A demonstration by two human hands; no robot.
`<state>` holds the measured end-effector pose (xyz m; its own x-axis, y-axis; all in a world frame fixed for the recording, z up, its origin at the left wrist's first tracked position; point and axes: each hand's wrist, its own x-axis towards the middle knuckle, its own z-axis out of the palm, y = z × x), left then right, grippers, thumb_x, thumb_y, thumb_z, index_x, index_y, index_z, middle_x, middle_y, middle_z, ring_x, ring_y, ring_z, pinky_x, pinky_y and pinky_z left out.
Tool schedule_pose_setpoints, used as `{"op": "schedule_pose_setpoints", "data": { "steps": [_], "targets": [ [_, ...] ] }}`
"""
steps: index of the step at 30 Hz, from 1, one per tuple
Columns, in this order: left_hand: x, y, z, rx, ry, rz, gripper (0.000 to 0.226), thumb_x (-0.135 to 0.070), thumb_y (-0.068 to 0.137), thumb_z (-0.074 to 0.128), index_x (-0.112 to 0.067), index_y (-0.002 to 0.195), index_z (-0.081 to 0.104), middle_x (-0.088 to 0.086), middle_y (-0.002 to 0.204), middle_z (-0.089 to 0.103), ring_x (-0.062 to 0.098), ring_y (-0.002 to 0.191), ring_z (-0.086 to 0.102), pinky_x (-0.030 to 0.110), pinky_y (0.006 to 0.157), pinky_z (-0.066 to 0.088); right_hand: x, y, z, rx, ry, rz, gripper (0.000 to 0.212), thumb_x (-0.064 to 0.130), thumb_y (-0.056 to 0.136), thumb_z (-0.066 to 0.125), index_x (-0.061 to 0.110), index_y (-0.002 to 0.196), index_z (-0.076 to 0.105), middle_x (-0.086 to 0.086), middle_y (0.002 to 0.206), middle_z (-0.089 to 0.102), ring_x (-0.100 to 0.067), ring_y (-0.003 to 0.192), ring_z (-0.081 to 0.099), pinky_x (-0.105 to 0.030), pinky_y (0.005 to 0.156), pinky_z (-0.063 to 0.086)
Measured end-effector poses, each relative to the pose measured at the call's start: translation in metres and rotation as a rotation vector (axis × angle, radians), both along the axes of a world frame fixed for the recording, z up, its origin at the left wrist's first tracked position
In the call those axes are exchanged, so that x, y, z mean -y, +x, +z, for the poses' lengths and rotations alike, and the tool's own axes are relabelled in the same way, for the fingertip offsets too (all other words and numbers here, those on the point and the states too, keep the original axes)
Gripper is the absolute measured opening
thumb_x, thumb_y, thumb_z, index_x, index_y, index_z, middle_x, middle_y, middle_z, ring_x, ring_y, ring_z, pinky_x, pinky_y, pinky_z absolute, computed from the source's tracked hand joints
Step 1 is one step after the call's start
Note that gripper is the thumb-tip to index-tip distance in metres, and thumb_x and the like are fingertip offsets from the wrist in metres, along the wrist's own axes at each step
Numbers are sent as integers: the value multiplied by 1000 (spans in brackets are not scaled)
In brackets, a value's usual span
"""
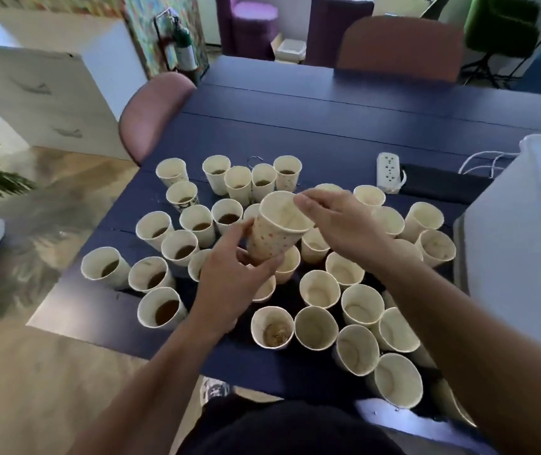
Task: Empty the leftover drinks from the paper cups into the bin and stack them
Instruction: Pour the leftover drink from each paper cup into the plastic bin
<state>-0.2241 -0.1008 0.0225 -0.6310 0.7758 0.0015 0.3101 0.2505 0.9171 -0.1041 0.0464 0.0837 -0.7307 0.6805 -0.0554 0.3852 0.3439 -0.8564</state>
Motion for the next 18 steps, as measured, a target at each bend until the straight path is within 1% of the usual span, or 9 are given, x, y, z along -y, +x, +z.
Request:
{"op": "schedule_pose_setpoints", "data": {
  "steps": [1,3,6,8,9,11,12,14,18],
  "targets": [
    [5,-5,-1,-1,-15,10,64,-31,76,87,-41,129,52,-17,105,66,0,75,62,15,68,49,-1,-10,-5,21,48,11,31,28,104,49,9,94,72,-3,78,67,-6,68,52,-36,68,43],
    [15,-17,-5,-1,-46,16,64,-26,79,85,-47,128,49,-14,107,65,-2,74,63,11,68,48,-2,-28,-16,47,98,25,30,27,103,52,6,97,71,-6,76,65,-13,67,54,-39,68,46],
    [37,-36,-12,-44,-92,61,65,-31,83,82,-44,137,49,-18,126,56,0,82,67,22,77,53,-5,-48,-36,52,123,-23,26,29,101,54,15,98,75,-1,81,71,-20,76,62,-44,73,52],
    [56,-50,-17,-122,-145,114,57,-28,85,80,-39,134,54,-17,126,54,-2,82,67,28,78,56,-8,-58,-50,72,170,-81,25,28,100,55,15,97,77,0,83,73,-19,77,63,-42,74,52],
    [66,-56,-19,-164,-169,154,51,-26,86,79,-36,130,57,-15,124,55,-1,80,66,30,78,56,-9,-62,-56,87,195,-98,26,27,100,55,14,98,77,-2,85,74,-20,80,64,-36,74,53],
    [89,-71,-26,-220,-238,268,39,-20,86,77,-31,121,63,-7,118,60,3,80,64,29,79,52,-8,-68,-67,127,237,-106,27,25,100,55,9,97,77,-5,88,74,-23,82,64,-11,63,43],
    [98,-77,-31,-228,-293,315,33,-19,87,76,-28,117,64,-4,114,62,7,83,62,29,79,49,-8,-68,-71,145,256,-106,27,23,101,55,8,97,77,-5,88,73,-23,81,63,-7,57,39],
    [117,-89,-41,-202,-446,378,27,-27,89,74,-26,114,65,-3,106,64,17,92,61,34,81,46,-7,-71,-79,179,262,-91,26,23,101,55,8,99,77,-4,86,70,-21,79,61,-9,56,36],
    [140,-105,-59,-26,-666,422,34,-46,92,67,-25,118,62,-3,103,64,24,100,62,39,89,49,-5,-81,-94,249,224,-40,27,25,100,54,16,86,76,-1,78,70,-18,72,62,-29,59,45]
  ]
}}
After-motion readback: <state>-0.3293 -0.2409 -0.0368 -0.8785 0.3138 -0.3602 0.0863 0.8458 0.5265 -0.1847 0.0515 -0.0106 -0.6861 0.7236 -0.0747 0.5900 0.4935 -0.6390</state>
